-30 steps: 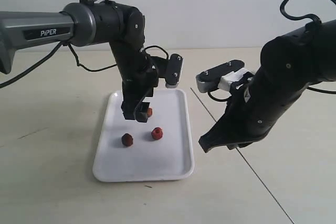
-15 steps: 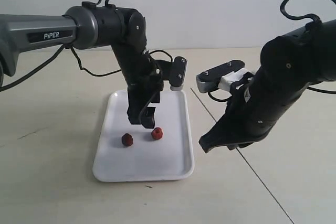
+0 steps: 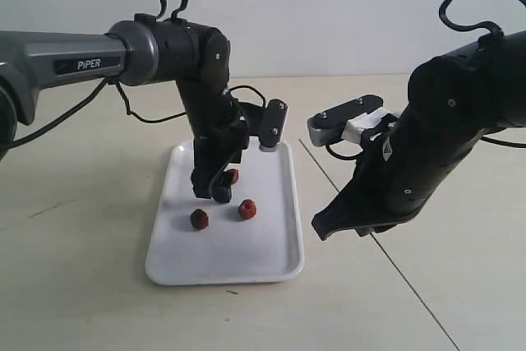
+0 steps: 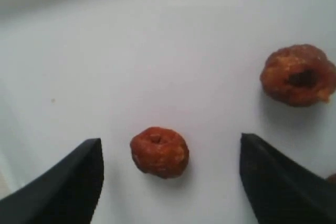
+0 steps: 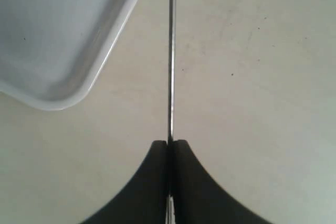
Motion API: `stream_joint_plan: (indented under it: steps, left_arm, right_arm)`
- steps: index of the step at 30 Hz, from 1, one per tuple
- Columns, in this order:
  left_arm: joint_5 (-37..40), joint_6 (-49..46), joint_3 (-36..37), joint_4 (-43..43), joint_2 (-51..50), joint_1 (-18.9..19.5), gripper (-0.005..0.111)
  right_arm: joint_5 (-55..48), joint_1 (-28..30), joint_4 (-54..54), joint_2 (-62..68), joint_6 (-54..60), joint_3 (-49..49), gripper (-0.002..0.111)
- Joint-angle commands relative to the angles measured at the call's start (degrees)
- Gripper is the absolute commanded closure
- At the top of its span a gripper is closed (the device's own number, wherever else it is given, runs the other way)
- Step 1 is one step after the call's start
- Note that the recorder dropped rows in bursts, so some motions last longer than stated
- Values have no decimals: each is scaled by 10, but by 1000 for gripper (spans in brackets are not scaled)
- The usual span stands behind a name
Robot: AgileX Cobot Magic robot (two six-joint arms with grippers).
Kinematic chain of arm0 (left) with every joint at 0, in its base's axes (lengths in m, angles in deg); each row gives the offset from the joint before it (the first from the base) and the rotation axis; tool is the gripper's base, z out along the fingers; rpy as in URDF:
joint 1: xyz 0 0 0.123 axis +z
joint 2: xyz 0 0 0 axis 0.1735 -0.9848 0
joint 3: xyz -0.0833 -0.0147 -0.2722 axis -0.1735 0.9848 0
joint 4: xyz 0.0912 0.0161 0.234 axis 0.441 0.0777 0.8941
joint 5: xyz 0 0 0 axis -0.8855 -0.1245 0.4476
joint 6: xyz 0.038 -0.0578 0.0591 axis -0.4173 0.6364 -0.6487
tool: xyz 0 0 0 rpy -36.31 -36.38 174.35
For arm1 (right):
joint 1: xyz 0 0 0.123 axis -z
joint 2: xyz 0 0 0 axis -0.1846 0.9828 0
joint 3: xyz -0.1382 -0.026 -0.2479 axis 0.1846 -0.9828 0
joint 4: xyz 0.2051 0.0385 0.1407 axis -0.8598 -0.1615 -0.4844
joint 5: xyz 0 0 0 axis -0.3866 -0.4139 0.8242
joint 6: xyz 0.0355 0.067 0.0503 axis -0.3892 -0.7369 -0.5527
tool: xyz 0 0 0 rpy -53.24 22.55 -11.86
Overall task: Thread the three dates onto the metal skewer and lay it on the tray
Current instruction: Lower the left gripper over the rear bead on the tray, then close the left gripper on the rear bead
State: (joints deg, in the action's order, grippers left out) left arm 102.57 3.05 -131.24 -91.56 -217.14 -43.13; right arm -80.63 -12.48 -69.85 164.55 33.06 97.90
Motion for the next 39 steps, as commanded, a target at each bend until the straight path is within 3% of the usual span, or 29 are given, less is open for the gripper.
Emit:
stream_joint_plan:
  steps: [1, 15, 19, 21, 39]
  left_arm:
    - [-13, 2, -3, 2, 0, 0, 37]
    - [-11, 7, -3, 4, -17, 0, 42]
    - [-11, 7, -3, 4, -17, 0, 72]
    - [-11, 7, -3, 4, -17, 0, 74]
    - [-15, 16, -3, 4, -13, 0, 74]
  right_arm:
    - [3, 3, -2, -4, -2, -3, 108]
    - [5, 3, -2, -4, 0, -3, 108]
    - [7, 3, -2, -4, 0, -3, 108]
    - [7, 3, -2, -4, 0, -3, 108]
    - [7, 3, -2, -4, 0, -3, 108]
